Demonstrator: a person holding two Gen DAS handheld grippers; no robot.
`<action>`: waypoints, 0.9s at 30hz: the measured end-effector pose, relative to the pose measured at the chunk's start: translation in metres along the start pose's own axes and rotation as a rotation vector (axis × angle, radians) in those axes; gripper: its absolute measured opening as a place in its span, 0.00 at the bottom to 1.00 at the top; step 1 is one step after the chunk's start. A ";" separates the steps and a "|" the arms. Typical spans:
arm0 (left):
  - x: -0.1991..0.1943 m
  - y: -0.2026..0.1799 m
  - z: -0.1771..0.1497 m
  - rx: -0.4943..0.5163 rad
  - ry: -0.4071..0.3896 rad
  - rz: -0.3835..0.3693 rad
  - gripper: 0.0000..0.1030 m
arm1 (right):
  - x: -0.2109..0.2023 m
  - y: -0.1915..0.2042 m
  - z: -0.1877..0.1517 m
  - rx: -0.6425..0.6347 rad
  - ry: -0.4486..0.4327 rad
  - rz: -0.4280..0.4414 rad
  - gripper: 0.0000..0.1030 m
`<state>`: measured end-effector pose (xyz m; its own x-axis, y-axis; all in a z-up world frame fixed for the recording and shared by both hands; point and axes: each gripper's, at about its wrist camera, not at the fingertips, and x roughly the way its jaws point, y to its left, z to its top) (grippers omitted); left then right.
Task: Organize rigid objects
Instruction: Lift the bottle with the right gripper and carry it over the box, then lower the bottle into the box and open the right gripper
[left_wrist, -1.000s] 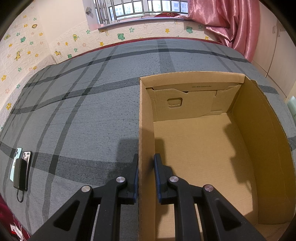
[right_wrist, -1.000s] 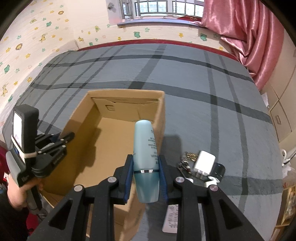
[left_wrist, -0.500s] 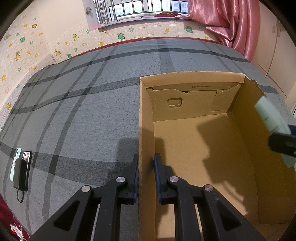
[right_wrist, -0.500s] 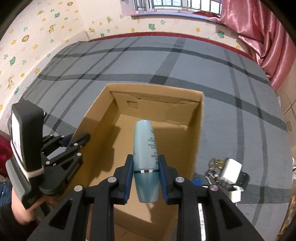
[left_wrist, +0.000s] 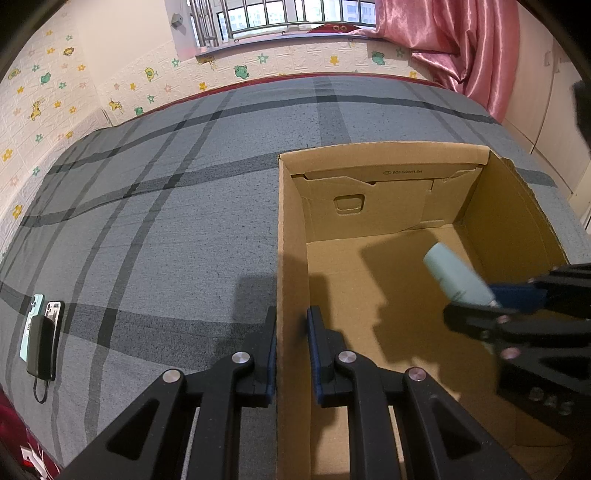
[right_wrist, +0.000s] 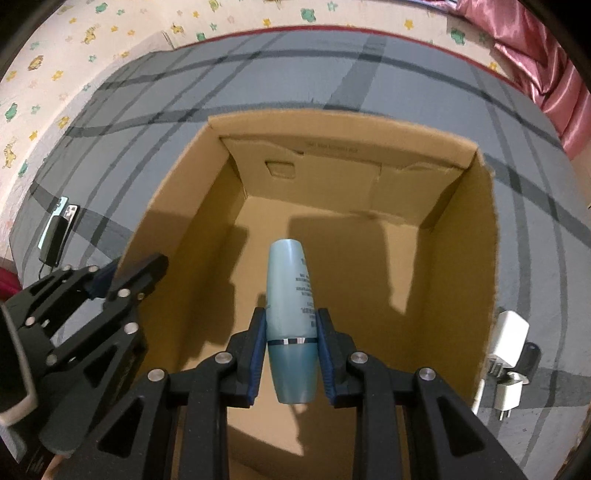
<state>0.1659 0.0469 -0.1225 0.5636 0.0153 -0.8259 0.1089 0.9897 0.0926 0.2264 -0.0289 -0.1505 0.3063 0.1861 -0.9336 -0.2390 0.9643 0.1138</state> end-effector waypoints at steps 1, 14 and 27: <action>0.000 0.000 0.000 -0.002 0.000 -0.002 0.15 | 0.004 0.000 0.000 0.002 0.013 0.001 0.27; 0.000 -0.002 0.000 0.004 0.000 0.007 0.15 | 0.033 0.005 0.001 -0.003 0.095 -0.010 0.27; 0.000 -0.002 0.001 0.005 0.002 0.011 0.15 | 0.011 0.005 0.001 -0.002 0.037 -0.007 0.28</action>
<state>0.1668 0.0448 -0.1219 0.5635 0.0261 -0.8257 0.1071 0.9887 0.1044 0.2297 -0.0222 -0.1602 0.2737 0.1724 -0.9462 -0.2386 0.9652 0.1068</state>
